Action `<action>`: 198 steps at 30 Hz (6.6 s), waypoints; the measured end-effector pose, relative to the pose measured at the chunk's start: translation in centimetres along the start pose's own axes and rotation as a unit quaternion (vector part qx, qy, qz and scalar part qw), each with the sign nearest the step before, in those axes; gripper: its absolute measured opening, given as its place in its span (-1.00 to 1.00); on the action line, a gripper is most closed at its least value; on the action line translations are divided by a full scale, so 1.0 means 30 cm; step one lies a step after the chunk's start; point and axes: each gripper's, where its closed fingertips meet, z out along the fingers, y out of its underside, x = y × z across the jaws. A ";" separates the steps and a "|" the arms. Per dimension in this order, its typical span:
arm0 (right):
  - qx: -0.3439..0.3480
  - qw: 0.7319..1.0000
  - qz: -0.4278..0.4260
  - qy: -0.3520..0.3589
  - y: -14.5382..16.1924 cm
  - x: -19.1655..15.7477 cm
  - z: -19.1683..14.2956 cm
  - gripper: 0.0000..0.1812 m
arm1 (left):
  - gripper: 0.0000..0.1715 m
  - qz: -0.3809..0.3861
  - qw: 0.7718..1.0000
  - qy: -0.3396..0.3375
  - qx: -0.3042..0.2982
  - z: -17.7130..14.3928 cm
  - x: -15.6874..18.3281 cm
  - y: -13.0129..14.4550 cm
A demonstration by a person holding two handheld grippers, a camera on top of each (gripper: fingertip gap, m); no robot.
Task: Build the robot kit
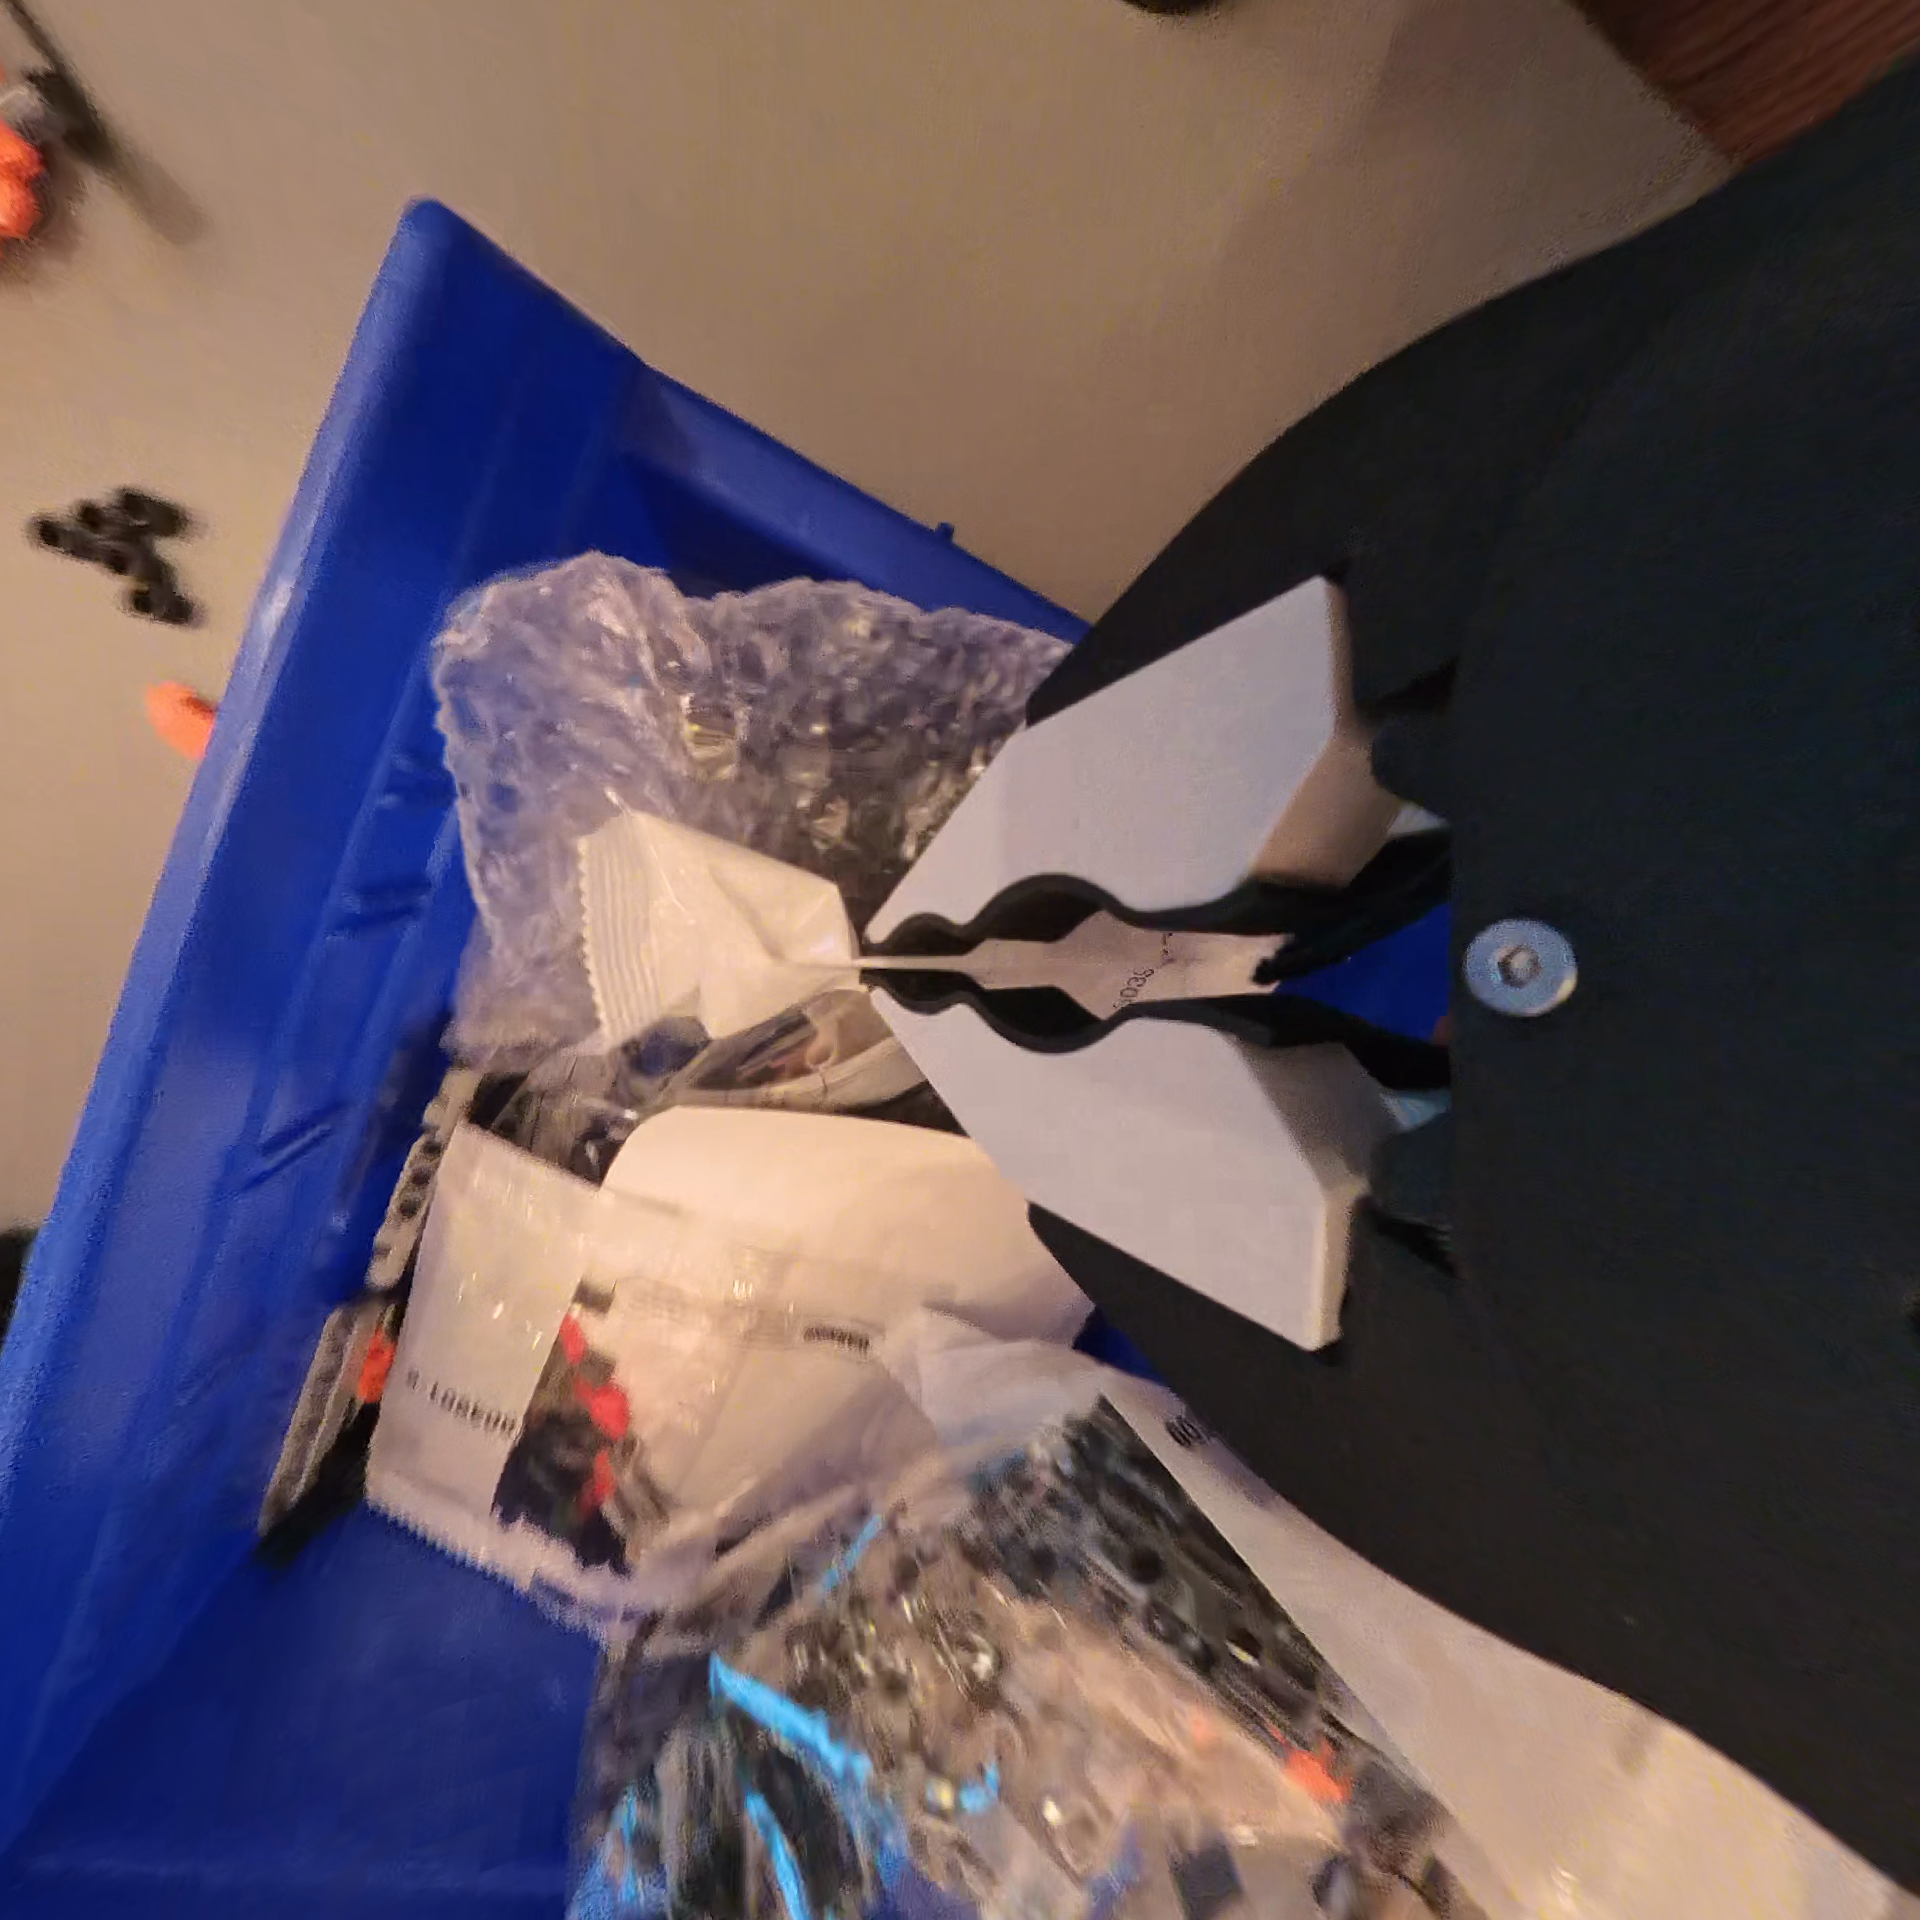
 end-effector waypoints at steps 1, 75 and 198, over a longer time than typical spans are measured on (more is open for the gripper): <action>0.000 1.000 0.000 -0.001 -0.001 0.000 0.000 -0.85 | -1.00 -0.013 1.000 -0.001 0.017 -0.017 -0.010 -0.008; -0.028 1.000 -0.006 0.004 0.053 0.039 0.015 -0.84 | -1.00 -0.352 0.818 -0.113 0.441 -0.396 -0.710 0.050; -0.154 0.987 -0.050 0.007 0.202 0.042 0.107 -0.77 | -1.00 -0.222 0.851 -0.205 0.430 -0.512 -0.653 -0.021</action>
